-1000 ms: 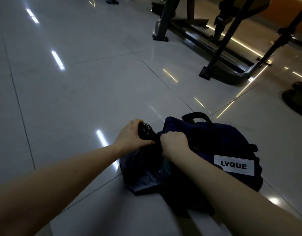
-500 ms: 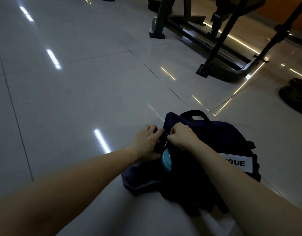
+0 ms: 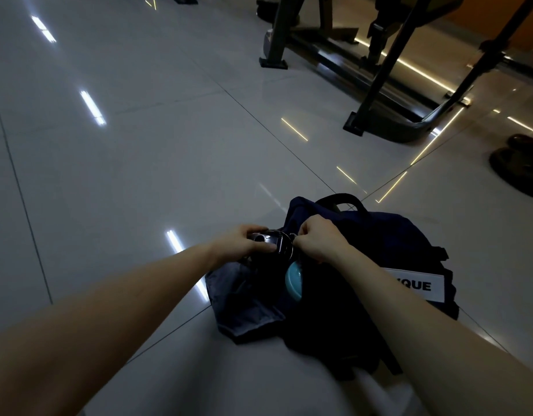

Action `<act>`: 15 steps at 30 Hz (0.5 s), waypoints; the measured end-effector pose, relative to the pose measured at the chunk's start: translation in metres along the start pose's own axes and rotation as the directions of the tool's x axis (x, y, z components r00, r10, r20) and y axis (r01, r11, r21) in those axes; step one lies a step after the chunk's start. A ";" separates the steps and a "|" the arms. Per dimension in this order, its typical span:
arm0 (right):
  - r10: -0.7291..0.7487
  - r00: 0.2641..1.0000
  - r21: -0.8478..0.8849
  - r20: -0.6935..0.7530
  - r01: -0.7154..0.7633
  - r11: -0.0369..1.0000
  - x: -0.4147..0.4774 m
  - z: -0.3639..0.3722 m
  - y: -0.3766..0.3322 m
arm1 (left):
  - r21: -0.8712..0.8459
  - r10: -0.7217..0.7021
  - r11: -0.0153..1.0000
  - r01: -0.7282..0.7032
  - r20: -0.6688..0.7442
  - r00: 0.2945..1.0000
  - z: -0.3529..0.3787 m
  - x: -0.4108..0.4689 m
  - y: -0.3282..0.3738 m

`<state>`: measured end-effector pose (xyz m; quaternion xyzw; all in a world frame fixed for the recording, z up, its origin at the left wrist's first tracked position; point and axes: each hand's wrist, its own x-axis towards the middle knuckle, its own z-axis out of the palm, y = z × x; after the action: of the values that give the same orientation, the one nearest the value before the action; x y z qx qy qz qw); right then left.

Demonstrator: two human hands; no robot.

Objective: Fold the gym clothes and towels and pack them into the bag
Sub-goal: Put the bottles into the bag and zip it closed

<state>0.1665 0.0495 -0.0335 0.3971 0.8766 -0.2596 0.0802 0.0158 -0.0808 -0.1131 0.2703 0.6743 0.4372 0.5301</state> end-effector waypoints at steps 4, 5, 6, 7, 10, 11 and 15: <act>-0.026 0.999 -0.064 -0.036 0.024 0.998 -0.003 0.000 -0.004 | 0.003 -0.012 1.000 0.012 -0.025 1.000 0.014 -0.001 0.019; -0.029 0.999 -0.064 -0.039 0.026 0.998 -0.003 0.000 -0.004 | 0.013 -0.013 1.000 0.013 -0.047 0.999 0.019 0.000 0.022; -0.031 0.999 -0.056 -0.038 0.028 0.998 -0.003 0.001 -0.005 | 0.024 -0.012 1.000 0.014 -0.085 0.996 0.024 0.003 0.023; -0.037 0.999 -0.045 -0.033 0.035 0.998 -0.002 0.001 -0.005 | 0.046 -0.011 0.999 0.018 -0.137 0.991 0.031 0.005 0.023; -0.058 0.998 0.007 -0.015 0.058 0.998 0.000 0.001 -0.004 | 0.081 -0.013 0.996 0.035 -0.248 0.969 0.044 0.014 0.020; -0.055 0.998 0.037 -0.016 0.055 0.998 0.001 0.000 -0.002 | 0.028 -0.035 0.999 0.043 -0.234 0.972 0.045 0.014 0.020; -0.029 0.999 0.080 -0.039 0.032 0.996 0.000 -0.001 0.005 | -0.307 -0.163 0.941 0.140 -0.050 0.985 0.028 0.010 0.018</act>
<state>0.1704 0.0533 -0.0346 0.3914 0.8728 -0.2882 0.0434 0.0376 -0.0558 -0.1036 0.1169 0.6375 0.5029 0.5719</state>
